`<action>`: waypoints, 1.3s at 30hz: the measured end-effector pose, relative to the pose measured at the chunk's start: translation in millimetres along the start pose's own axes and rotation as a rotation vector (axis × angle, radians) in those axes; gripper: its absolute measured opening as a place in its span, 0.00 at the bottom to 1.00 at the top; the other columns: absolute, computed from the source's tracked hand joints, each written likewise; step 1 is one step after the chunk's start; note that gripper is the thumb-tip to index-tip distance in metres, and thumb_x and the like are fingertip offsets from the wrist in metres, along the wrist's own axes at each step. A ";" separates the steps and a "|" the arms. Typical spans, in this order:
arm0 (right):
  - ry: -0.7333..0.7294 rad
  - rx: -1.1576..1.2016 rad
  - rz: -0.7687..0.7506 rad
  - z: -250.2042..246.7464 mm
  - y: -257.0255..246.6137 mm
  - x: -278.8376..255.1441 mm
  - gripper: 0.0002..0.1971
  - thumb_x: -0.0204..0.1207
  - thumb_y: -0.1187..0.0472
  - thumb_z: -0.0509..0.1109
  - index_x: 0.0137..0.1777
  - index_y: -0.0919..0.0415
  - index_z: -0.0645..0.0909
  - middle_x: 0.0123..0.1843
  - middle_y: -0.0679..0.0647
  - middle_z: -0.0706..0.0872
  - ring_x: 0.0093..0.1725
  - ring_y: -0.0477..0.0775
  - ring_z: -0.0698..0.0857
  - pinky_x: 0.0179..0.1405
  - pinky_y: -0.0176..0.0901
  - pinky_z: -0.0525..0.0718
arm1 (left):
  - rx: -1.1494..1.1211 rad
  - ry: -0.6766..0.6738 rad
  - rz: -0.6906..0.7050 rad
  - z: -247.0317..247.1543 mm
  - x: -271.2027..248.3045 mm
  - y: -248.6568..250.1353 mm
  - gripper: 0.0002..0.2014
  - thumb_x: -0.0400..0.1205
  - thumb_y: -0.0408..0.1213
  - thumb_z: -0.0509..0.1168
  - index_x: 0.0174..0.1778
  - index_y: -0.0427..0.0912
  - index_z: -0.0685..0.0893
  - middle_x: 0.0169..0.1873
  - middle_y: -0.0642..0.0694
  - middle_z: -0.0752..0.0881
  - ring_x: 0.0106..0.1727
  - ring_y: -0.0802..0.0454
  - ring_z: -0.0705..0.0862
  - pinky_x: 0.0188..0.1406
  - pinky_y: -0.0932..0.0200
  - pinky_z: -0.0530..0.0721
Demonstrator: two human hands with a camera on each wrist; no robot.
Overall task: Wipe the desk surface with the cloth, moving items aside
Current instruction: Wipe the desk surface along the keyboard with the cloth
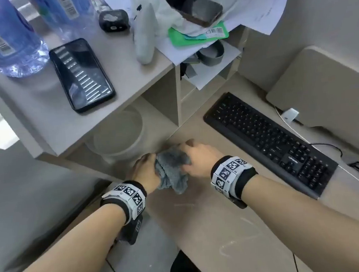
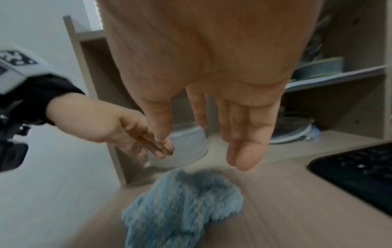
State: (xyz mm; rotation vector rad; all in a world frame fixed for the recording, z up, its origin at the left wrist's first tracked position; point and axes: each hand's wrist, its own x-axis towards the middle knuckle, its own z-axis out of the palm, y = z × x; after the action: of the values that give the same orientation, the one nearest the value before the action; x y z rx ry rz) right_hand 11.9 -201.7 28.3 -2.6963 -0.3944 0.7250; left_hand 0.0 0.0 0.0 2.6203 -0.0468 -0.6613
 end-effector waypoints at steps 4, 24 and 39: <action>-0.117 -0.160 -0.068 42.8 -5.6 23.5 0.43 0.72 0.49 0.73 0.85 0.45 0.57 0.84 0.57 0.58 0.72 0.70 0.71 0.65 0.63 0.81 | -0.011 -0.003 -0.017 6.6 -4.7 -3.6 0.13 0.77 0.31 0.65 0.57 0.35 0.80 0.56 0.35 0.84 0.59 0.38 0.82 0.60 0.53 0.77; -0.020 -0.136 0.341 47.6 67.1 62.1 0.46 0.74 0.52 0.75 0.87 0.49 0.51 0.89 0.51 0.49 0.86 0.67 0.49 0.80 0.69 0.62 | 0.219 -0.063 -0.091 39.0 20.6 -55.7 0.31 0.72 0.31 0.63 0.74 0.41 0.69 0.73 0.43 0.69 0.74 0.40 0.68 0.74 0.49 0.70; -0.064 -0.094 0.295 52.1 49.2 73.1 0.48 0.75 0.54 0.72 0.87 0.44 0.43 0.89 0.46 0.39 0.87 0.64 0.40 0.79 0.79 0.51 | 0.334 -0.041 0.030 49.2 15.5 -72.3 0.40 0.67 0.34 0.65 0.78 0.42 0.64 0.73 0.47 0.65 0.69 0.42 0.66 0.71 0.47 0.74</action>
State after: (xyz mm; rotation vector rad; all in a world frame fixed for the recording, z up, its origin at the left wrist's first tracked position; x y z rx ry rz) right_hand 54.4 -209.3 -64.5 -2.8594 -0.0440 0.8950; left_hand -14.1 43.4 -76.1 2.9169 -0.2271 -0.7519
